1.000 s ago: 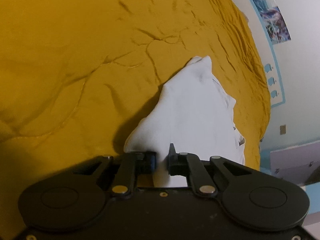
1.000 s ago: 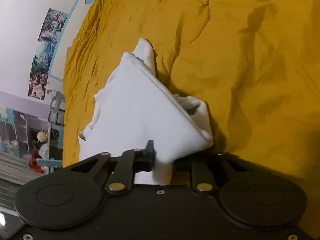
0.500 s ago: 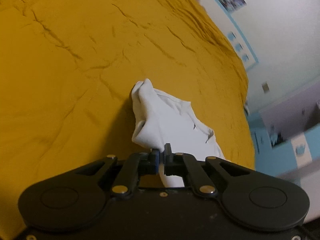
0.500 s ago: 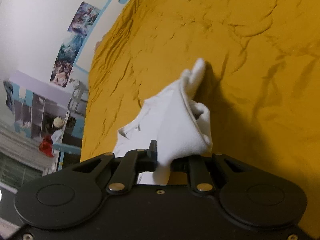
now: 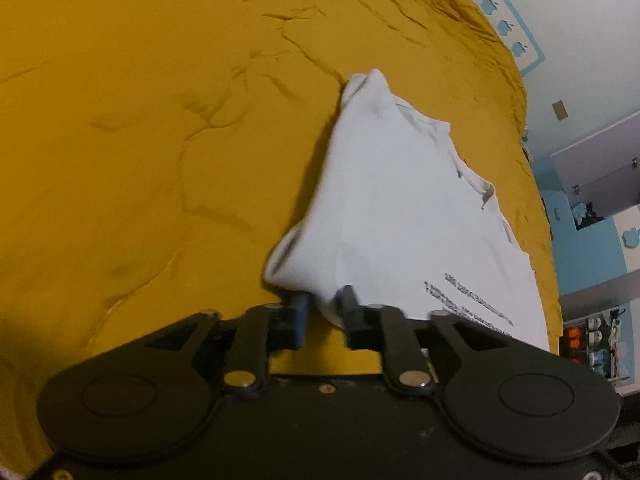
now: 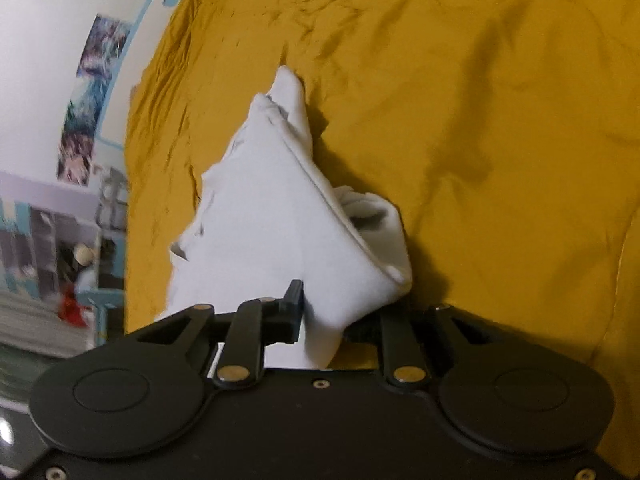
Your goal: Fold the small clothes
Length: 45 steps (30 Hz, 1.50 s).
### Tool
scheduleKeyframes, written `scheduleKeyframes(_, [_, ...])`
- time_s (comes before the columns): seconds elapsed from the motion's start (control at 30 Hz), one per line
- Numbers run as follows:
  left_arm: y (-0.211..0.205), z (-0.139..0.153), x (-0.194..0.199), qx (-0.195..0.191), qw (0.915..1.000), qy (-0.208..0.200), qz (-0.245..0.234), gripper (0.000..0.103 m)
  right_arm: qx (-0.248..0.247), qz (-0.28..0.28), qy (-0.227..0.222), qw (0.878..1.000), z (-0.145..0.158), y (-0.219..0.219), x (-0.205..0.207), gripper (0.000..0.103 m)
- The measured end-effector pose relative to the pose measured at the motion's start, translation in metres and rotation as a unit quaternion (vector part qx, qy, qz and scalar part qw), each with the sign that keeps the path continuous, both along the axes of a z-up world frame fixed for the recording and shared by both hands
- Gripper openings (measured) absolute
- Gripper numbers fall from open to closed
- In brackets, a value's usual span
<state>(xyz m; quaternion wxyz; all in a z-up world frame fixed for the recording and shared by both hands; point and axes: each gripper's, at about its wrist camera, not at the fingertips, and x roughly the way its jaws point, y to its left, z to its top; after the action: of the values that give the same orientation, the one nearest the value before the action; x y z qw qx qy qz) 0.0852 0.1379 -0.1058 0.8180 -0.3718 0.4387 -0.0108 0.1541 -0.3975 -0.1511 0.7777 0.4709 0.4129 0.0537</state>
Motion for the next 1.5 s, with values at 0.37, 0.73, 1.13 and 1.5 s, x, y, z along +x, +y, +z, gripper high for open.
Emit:
scheduleKeyframes(0.37, [-0.015,-0.006,0.036,0.003,0.9998,-0.010,0.017,0.028,-0.045,0.008,-0.011,0.999,0.010,0.020,0.001,0.045])
scheduleKeyframes(0.73, [-0.018,0.036,0.010,0.006,0.9992,-0.038,0.007,0.005,-0.079,0.035,-0.053,0.995,0.045,0.026,-0.008,0.011])
scheduleKeyframes(1.13, [-0.045,0.025,-0.010,0.128,0.9886,0.013,-0.078,0.018,-0.070,0.040,0.006,0.997,0.014,-0.002,-0.030,0.025])
scheduleKeyframes(1.5, [-0.019,0.069,-0.014,0.296,0.9474,0.042,-0.113,0.044,-0.291,0.092,-0.060,0.950,0.093,-0.013,-0.035,0.053])
